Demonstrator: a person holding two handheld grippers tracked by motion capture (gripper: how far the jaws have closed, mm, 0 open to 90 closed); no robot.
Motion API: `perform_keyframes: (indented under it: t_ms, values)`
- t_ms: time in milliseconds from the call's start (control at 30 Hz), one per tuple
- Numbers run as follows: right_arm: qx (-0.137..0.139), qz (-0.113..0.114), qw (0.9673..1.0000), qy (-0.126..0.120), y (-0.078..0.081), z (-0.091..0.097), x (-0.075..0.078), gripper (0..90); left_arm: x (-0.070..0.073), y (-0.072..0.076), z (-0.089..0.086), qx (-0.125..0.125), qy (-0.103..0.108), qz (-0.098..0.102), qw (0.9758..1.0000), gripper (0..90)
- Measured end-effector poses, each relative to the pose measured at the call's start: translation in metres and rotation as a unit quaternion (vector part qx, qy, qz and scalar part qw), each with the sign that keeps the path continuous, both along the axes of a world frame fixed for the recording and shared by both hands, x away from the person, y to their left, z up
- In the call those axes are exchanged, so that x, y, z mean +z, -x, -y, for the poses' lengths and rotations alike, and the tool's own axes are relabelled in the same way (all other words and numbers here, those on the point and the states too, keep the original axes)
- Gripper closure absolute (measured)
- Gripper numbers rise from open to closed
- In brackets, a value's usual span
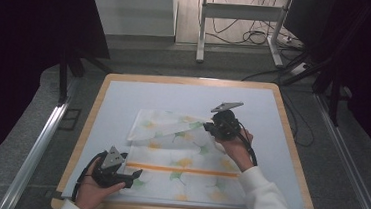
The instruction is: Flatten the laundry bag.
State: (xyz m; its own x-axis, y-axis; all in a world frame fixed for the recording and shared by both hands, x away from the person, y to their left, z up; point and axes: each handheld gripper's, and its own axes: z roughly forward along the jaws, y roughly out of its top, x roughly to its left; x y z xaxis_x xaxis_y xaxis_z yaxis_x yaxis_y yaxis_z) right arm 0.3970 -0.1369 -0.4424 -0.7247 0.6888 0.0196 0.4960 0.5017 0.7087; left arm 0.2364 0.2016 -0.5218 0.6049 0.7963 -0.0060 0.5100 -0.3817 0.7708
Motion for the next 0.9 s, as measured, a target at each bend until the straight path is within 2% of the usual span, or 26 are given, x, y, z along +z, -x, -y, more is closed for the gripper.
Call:
perform_keyframes:
  t_ms: [533,833,900]
  values:
    - [-0.025,-0.001,0.9995,-0.016,-0.015,0.008,-0.001,88.2,0.000,0.000,0.001,-0.003,-0.003,-0.001,1.0000,21.3]
    - [-0.042,-0.008,0.9987,-0.027,-0.024,0.012,-0.003,88.2,-0.001,0.000,0.001,-0.004,-0.002,-0.003,1.0000,21.5]
    - [-0.052,-0.014,0.9980,-0.034,-0.029,0.015,-0.005,88.2,-0.001,0.000,0.000,-0.003,-0.002,-0.003,1.0000,21.5]
